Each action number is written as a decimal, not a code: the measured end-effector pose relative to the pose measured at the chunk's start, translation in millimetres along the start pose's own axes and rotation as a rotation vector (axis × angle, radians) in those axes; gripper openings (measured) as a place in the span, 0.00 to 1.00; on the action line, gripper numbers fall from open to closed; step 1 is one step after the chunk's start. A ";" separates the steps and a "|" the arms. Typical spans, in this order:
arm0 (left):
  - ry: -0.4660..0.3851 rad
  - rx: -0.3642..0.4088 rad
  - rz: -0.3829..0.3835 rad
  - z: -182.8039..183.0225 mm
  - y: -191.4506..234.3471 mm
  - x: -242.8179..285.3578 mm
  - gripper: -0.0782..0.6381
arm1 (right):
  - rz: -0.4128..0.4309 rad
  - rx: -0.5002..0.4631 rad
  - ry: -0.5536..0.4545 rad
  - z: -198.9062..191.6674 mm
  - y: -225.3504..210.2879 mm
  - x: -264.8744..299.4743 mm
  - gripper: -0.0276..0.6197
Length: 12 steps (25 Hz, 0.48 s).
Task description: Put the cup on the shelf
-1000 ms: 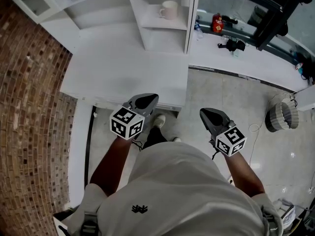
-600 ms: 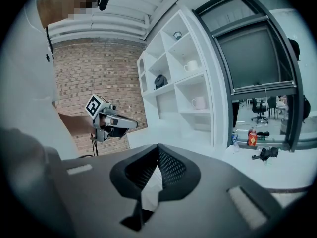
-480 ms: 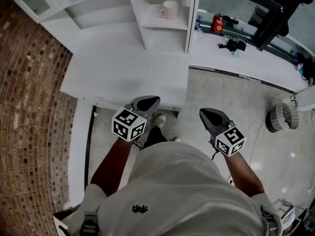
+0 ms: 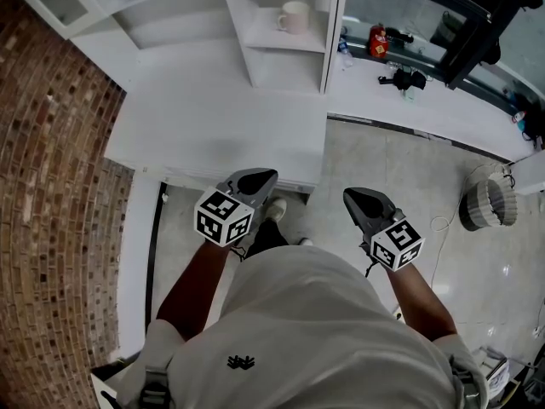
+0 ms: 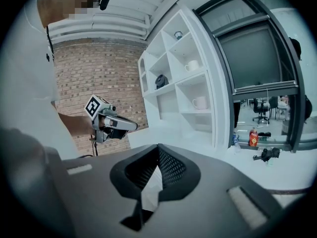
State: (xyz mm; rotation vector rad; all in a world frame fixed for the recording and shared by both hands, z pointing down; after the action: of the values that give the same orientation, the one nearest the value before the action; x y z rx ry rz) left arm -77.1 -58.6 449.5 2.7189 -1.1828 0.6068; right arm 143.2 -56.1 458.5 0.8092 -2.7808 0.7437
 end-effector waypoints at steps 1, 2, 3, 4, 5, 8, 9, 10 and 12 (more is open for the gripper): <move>0.000 -0.001 -0.001 -0.2 -0.3 0.1 0.12 | 0.001 0.000 0.001 -0.2 -0.1 0.2 0.06; 0.001 -0.002 -0.001 -0.5 -0.4 0.3 0.12 | 0.001 0.001 0.003 -0.3 -0.2 0.5 0.06; 0.002 -0.002 -0.002 -0.7 -0.2 0.4 0.12 | 0.002 0.001 0.003 -0.3 -0.2 1.0 0.06; 0.003 -0.002 -0.002 -1.0 0.1 0.5 0.12 | 0.002 0.000 0.004 -0.2 -0.3 1.5 0.06; 0.004 -0.001 -0.002 -1.4 0.3 0.6 0.12 | 0.002 -0.001 0.004 -0.3 -0.3 2.0 0.06; 0.007 -0.001 -0.004 -2.6 0.3 1.6 0.12 | 0.003 -0.001 0.005 -0.3 -0.9 3.1 0.06; 0.008 -0.002 -0.005 -2.7 0.0 2.2 0.12 | 0.003 0.000 0.005 -0.1 -1.3 3.1 0.06; 0.010 -0.002 -0.006 -2.7 -0.3 3.0 0.12 | 0.004 0.000 0.005 0.1 -1.9 3.1 0.06; 0.012 -0.002 -0.008 -2.8 -0.4 4.8 0.12 | 0.005 0.000 0.007 0.1 -3.1 3.5 0.06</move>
State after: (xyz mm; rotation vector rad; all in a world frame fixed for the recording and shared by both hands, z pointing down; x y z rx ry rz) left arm -74.8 -60.8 454.0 2.7135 -1.1680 0.6194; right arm 141.9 -60.1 460.8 0.7988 -2.7776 0.7463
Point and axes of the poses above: the fingertips, and each gripper's own axes: x forward along the fingers, y to its left, z out of its top, the point moved 5 cm from there along -x, backward along the fingers, and after that the axes turned 15 degrees about x, right-handed, at the moved point
